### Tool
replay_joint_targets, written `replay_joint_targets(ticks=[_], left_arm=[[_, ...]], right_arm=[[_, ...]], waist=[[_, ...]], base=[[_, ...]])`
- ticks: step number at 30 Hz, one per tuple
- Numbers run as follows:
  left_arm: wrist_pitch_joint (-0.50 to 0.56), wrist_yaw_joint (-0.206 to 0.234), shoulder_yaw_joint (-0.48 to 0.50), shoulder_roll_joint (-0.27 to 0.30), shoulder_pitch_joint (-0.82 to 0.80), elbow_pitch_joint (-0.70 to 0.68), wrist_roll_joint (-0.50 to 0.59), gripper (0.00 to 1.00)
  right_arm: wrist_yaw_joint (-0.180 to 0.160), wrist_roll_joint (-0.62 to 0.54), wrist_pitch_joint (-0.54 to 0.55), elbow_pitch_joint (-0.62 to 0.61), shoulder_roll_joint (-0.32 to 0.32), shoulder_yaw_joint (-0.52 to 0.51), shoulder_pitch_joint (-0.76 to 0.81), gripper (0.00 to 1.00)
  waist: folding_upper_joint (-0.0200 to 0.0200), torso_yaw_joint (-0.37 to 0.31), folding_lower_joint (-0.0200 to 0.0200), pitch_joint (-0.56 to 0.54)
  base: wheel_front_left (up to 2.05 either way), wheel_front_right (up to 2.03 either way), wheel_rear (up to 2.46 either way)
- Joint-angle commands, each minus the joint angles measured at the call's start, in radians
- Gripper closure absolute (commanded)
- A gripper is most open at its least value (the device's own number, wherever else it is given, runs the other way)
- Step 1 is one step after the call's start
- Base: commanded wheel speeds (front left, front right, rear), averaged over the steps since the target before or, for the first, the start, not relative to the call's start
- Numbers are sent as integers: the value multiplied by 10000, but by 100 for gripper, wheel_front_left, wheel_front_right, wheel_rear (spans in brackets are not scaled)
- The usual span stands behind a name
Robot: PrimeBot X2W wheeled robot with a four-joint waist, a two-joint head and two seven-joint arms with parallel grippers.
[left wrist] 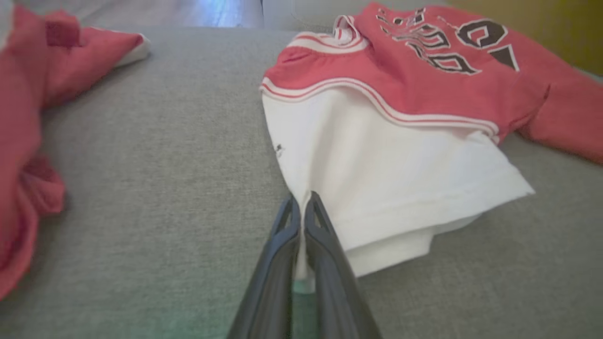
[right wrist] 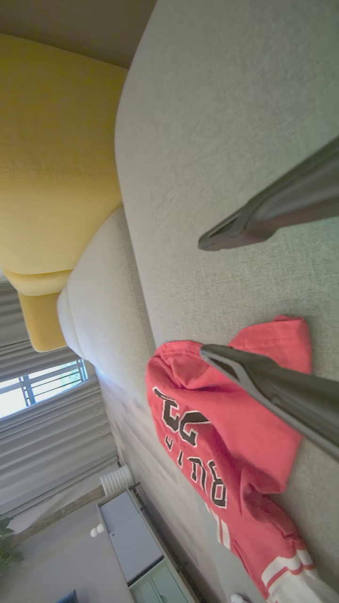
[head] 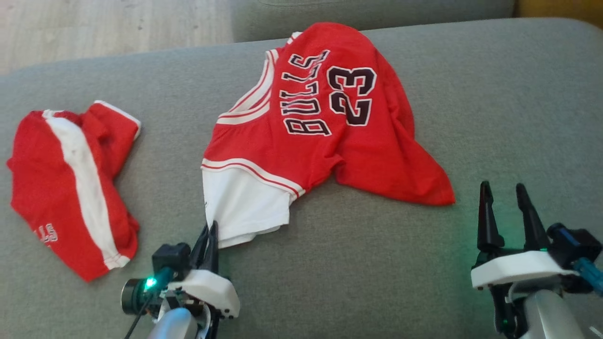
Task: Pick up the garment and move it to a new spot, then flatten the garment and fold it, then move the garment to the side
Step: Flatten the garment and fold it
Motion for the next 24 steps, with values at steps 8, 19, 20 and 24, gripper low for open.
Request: replay_joint_targets(ticks=[8, 19, 20, 24], left_arm=[[-866, -298, 299, 50, -91, -1834, 21, 100], [-900, -433, 919, 22, 512, -4067, 597, 100], [-900, -452, 938, 19, 534, -4117, 626, 100], [-901, -512, 984, 11, 564, -4202, 697, 100]], right_arm=[[75, 463, 352, 1120, -51, 205, -873, 0], [75, 2349, 1024, 3153, -51, 1092, -1781, 0], [75, 2544, 1019, 3325, -51, 1202, -1872, 0], [75, 3211, 957, 3977, -51, 1663, -2213, 0]], waist=[[0, 408, 0, -35], [0, 607, 0, 203], [0, 620, 0, 224], [0, 668, 0, 296]], base=[[0, 0, 0], [0, 0, 0], [0, 0, 0], [0, 0, 0]])
